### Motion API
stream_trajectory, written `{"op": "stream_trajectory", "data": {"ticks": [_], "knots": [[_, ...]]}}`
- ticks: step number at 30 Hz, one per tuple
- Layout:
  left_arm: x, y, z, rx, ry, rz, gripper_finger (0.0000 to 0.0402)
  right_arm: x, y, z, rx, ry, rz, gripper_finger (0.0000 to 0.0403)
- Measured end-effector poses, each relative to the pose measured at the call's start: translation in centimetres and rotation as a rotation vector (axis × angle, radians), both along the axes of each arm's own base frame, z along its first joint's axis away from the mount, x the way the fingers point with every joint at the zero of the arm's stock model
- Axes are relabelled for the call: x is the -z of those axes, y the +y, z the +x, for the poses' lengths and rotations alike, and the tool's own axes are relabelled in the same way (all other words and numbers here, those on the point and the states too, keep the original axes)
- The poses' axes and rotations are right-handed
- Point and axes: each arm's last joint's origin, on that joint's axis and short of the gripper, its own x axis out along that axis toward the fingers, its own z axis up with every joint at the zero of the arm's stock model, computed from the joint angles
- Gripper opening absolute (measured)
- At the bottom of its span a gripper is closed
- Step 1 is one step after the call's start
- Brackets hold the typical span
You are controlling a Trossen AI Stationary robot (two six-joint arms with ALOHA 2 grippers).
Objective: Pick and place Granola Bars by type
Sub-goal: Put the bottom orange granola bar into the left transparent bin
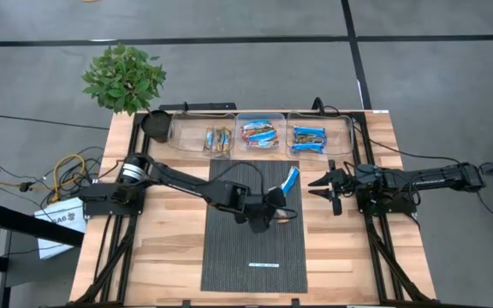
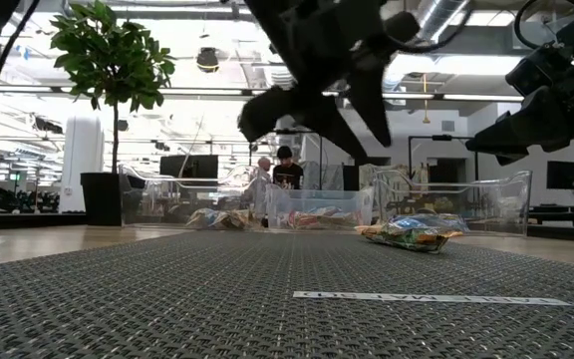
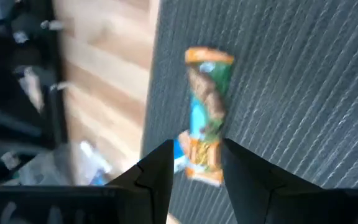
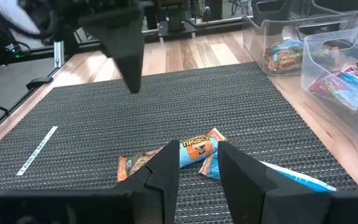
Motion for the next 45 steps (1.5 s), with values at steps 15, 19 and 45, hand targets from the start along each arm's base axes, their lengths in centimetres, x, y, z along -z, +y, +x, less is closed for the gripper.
{"op": "stream_trajectory", "data": {"ticks": [15,19,45], "knots": [[3.7,-0.1,3.8,0.136,-0.023,0.003,0.0126,0.0,0.0,0.0,0.000,0.001,0.000,0.0102],[4.7,0.7,4.0,0.142,0.006,-0.010,0.0126,0.0,0.0,0.0,0.000,0.001,0.000,0.0102],[7.4,4.0,4.6,0.162,0.076,0.001,0.0126,0.0,0.0,0.0,0.000,-0.001,0.000,0.0102]]}}
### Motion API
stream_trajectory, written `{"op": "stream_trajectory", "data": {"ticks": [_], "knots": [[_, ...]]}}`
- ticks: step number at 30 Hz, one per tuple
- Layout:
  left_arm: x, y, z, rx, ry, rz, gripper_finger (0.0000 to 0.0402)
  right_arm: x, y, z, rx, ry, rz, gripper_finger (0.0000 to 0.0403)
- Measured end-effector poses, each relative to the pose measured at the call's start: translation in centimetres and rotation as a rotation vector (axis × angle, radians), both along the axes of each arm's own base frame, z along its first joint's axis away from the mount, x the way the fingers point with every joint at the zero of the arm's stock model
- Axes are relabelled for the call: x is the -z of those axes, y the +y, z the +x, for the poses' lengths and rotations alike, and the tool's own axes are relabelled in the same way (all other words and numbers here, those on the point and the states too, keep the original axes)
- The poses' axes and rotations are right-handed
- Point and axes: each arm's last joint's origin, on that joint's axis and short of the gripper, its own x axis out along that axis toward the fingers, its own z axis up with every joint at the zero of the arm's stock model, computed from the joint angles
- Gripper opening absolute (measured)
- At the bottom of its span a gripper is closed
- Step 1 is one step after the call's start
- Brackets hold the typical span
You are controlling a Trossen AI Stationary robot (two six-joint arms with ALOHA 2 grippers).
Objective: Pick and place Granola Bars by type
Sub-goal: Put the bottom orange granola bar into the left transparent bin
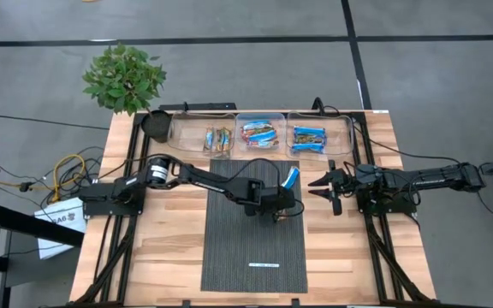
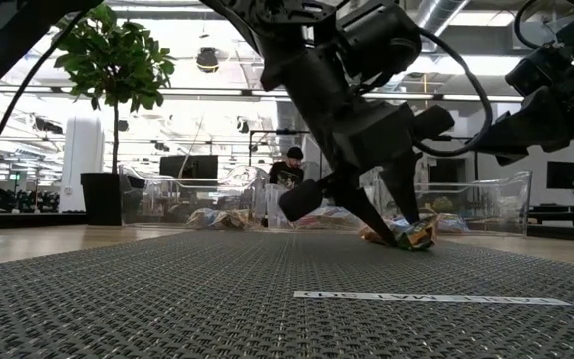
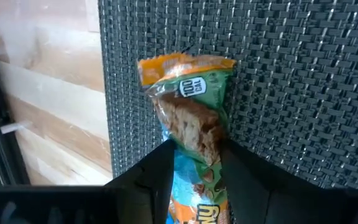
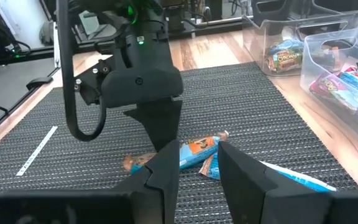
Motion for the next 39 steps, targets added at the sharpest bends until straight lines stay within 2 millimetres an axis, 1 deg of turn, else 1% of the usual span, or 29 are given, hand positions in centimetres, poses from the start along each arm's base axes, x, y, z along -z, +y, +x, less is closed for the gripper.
{"op": "stream_trajectory", "data": {"ticks": [5,8,11,15,17,23,29,32,39], "knots": [[0.1,0.3,0.0,-0.011,0.009,-0.007,0.0124,0.0,0.0,0.0,0.000,0.000,0.000,0.0102],[0.1,0.2,-0.2,-0.004,0.022,-0.023,0.0110,0.0,0.0,0.0,0.000,0.000,0.000,0.0102],[0.2,0.3,-0.2,-0.008,0.029,-0.034,0.0079,0.0,0.0,0.0,0.000,0.000,0.000,0.0102],[0.1,0.3,-0.2,-0.037,0.027,-0.053,0.0023,0.0,0.0,0.0,0.000,0.000,0.000,0.0102],[0.0,0.2,-0.2,-0.052,0.026,-0.063,0.0007,0.0,0.0,0.0,0.000,0.000,0.000,0.0102],[0.0,-0.2,-0.3,-0.110,0.018,-0.049,0.0008,0.0,0.0,0.0,0.001,0.000,0.000,0.0102],[-0.2,-1.1,-0.5,-0.167,0.007,-0.035,0.0003,0.0,0.0,0.0,0.000,0.000,0.000,0.0102],[-1.0,-1.7,-0.7,-0.183,-0.006,-0.028,0.0002,0.0,0.0,0.0,0.000,0.000,0.000,0.0102],[-4.2,-2.9,-2.0,-0.234,-0.024,-0.046,0.0001,0.0,0.0,0.0,0.000,0.000,0.000,0.0102]]}}
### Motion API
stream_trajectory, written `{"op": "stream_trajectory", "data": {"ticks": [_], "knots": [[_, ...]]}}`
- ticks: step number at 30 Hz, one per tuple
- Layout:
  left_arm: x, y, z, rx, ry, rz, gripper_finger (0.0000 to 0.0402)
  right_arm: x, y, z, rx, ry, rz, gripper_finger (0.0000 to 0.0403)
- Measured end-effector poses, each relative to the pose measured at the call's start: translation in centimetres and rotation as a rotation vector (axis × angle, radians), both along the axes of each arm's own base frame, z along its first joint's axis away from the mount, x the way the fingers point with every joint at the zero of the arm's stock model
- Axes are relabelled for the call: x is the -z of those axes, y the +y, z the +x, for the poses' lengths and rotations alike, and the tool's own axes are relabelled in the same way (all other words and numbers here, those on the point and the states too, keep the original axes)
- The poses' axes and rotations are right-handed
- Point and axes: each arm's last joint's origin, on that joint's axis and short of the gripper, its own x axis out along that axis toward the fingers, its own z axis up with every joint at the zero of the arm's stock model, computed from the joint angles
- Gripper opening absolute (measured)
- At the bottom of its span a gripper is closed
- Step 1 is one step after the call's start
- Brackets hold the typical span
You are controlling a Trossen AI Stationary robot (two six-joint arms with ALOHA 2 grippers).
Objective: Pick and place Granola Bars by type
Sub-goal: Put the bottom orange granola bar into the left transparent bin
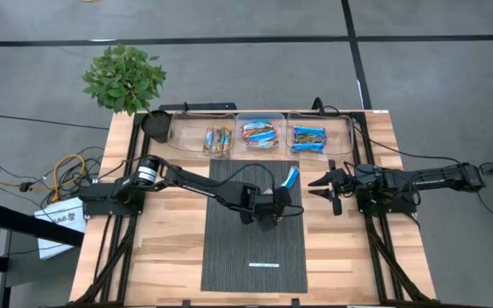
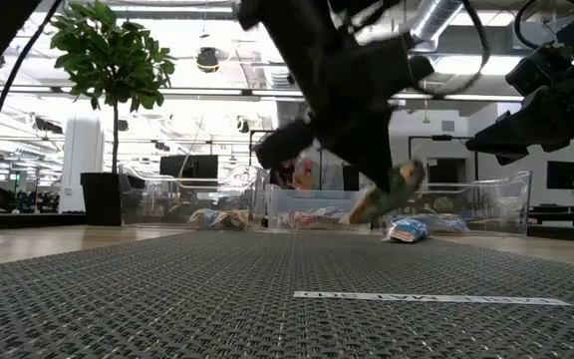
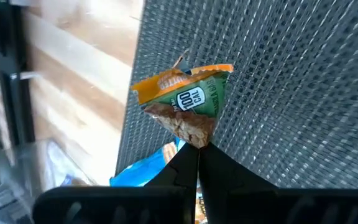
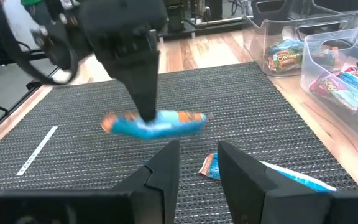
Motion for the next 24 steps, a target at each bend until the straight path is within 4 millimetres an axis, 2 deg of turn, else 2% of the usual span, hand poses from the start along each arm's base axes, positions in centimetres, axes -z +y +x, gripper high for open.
{"op": "stream_trajectory", "data": {"ticks": [13,24], "knots": [[-5.9,-1.7,-3.7,-0.138,-0.001,-0.027,0.0001,0.0,0.0,0.0,0.000,0.001,0.000,0.0102],[-9.0,-0.5,-7.5,-0.425,0.065,-0.023,0.0002,0.0,0.0,0.0,0.000,0.001,0.000,0.0102]]}}
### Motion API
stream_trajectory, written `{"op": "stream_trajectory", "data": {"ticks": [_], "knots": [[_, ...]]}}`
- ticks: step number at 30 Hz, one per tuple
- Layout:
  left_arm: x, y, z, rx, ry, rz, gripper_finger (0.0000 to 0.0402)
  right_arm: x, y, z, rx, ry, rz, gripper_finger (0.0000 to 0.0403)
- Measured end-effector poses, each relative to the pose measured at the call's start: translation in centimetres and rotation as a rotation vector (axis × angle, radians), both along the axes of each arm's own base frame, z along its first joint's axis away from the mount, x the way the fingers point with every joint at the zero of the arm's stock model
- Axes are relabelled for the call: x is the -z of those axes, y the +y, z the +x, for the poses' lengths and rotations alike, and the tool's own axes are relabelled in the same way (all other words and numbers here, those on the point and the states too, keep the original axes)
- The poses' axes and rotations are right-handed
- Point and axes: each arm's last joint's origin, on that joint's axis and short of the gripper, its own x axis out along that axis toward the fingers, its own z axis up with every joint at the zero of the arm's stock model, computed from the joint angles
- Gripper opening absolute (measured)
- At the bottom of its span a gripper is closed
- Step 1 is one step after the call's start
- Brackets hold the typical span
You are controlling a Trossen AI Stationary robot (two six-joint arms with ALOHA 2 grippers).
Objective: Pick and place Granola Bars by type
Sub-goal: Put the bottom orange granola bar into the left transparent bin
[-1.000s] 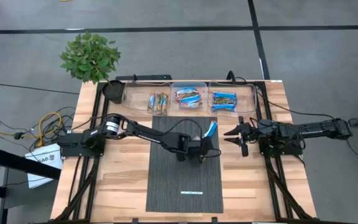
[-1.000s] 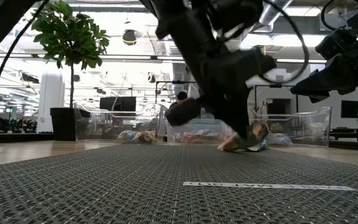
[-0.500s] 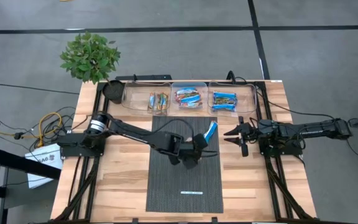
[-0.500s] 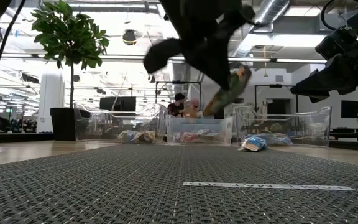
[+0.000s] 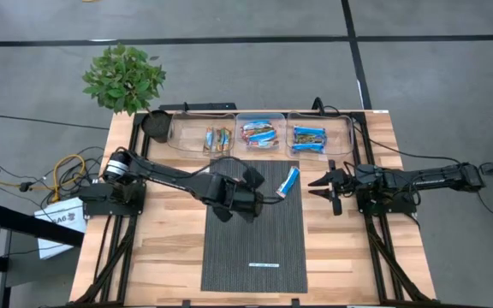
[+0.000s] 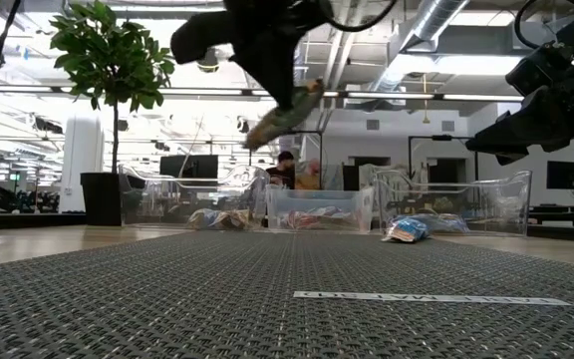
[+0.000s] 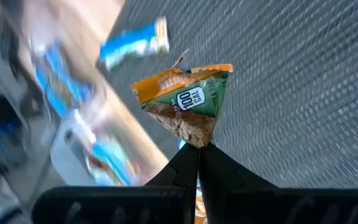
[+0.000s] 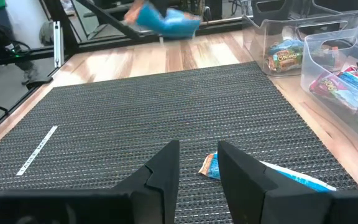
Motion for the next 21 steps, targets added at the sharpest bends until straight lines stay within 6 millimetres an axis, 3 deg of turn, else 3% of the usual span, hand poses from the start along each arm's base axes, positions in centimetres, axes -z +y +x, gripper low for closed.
{"op": "stream_trajectory", "data": {"ticks": [21], "knots": [[-4.9,7.1,-6.5,-0.826,-0.147,0.079,0.0002,0.0,0.0,0.0,0.000,0.000,0.000,0.0102]]}}
